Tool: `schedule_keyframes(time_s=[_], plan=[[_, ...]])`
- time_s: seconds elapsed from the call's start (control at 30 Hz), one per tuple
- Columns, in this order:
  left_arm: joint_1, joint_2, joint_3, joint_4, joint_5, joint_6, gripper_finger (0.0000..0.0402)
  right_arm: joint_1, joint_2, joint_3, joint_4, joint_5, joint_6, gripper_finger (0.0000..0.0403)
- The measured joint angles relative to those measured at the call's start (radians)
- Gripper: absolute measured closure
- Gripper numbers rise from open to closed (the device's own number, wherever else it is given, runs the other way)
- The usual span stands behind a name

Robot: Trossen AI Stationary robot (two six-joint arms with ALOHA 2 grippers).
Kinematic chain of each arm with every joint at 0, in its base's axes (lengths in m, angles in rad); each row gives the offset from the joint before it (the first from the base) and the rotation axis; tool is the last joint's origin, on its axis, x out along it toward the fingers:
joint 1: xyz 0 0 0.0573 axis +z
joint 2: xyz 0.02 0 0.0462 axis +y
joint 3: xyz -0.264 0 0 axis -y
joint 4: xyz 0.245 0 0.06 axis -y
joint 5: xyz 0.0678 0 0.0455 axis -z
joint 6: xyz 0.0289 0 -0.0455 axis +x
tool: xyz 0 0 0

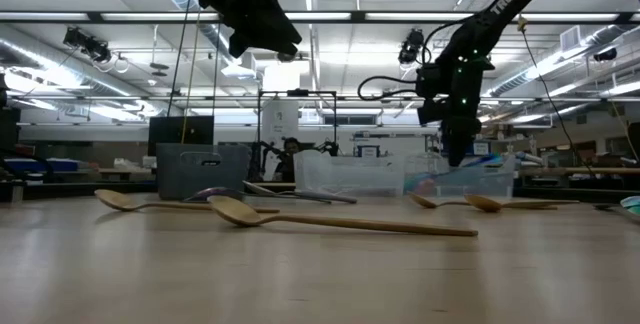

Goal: Sort silverware by color (type)
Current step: Put the blue spoon into the right transparent bin

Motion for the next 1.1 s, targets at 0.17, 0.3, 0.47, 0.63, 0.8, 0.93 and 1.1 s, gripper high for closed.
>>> schedule_keyframes(time_s=[0.17,0.3,0.47,0.63,0.8,0.93,1.1], plan=[[0.0,0.0,0.0,0.0,0.0,0.0,0.0276,-0.002,0.0,0.0,-0.032,-0.044,0.036,0.0352],[0.0,0.0,0.0,0.0,0.0,0.009,0.0276,-0.004,0.0,0.0,-0.041,-0.024,0.065,0.0323],[0.0,0.0,0.0,0.0,0.0,0.027,0.0276,-0.008,0.0,0.0,-0.066,0.005,0.061,0.0299],[0.0,0.0,0.0,0.0,0.0,0.035,0.0276,-0.023,0.0,0.0,-0.049,0.007,0.05,0.0308],[0.0,0.0,0.0,0.0,0.0,0.034,0.0276,-0.042,0.0,0.0,-0.044,0.007,0.028,0.0361],[0.0,0.0,0.0,0.0,0.0,0.034,0.0276,-0.051,0.0,0.0,-0.046,0.007,0.044,0.0394],[0.0,0.0,0.0,0.0,0.0,0.034,0.0276,-0.042,0.0,0.0,-0.078,0.002,0.075,0.0394]])
